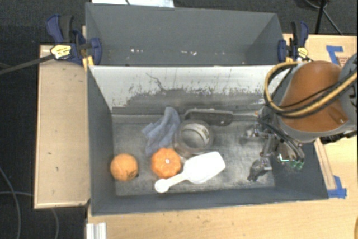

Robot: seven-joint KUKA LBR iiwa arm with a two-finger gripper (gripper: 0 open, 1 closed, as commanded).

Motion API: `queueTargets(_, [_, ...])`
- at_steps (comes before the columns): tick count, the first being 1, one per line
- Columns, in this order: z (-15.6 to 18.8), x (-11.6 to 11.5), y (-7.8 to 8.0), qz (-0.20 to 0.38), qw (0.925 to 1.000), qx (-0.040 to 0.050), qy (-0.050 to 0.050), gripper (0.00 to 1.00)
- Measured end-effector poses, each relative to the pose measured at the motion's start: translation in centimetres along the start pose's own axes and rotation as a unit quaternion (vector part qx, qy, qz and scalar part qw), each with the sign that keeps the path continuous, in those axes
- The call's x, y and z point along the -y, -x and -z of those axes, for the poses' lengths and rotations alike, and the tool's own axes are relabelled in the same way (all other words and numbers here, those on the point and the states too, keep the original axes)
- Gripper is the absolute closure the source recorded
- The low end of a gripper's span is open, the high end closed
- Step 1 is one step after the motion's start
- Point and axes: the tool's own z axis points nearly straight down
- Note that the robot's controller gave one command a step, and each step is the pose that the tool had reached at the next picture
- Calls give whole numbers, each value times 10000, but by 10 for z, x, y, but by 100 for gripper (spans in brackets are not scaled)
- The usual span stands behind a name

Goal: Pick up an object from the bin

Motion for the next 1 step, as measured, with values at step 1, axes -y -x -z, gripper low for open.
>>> queueTargets(1, [4,0,2,14,10000,41,-5,0])
